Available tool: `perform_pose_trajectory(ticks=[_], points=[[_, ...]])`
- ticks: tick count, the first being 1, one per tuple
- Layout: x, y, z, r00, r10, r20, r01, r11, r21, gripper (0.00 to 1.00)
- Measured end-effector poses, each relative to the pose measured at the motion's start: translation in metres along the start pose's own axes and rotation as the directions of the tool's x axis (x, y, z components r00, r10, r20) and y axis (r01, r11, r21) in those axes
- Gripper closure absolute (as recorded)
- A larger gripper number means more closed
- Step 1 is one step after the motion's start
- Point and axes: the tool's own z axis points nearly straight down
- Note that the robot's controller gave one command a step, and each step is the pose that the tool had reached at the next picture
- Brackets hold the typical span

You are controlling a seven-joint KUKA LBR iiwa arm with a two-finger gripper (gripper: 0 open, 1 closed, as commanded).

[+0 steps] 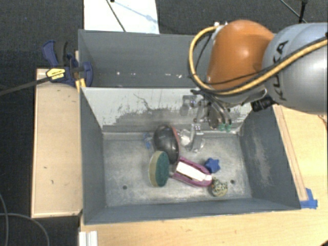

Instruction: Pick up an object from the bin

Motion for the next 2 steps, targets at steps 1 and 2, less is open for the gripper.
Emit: perform_pose_trajectory(ticks=[1, 2], points=[[0.0372, 0.0331, 0.1409, 0.748, -0.663, 0.001, 0.663, 0.748, -0.001, 0.00], [0.0369, 0.0324, 0.1402, 0.751, -0.660, 0.000, 0.660, 0.751, 0.000, 1.00]])
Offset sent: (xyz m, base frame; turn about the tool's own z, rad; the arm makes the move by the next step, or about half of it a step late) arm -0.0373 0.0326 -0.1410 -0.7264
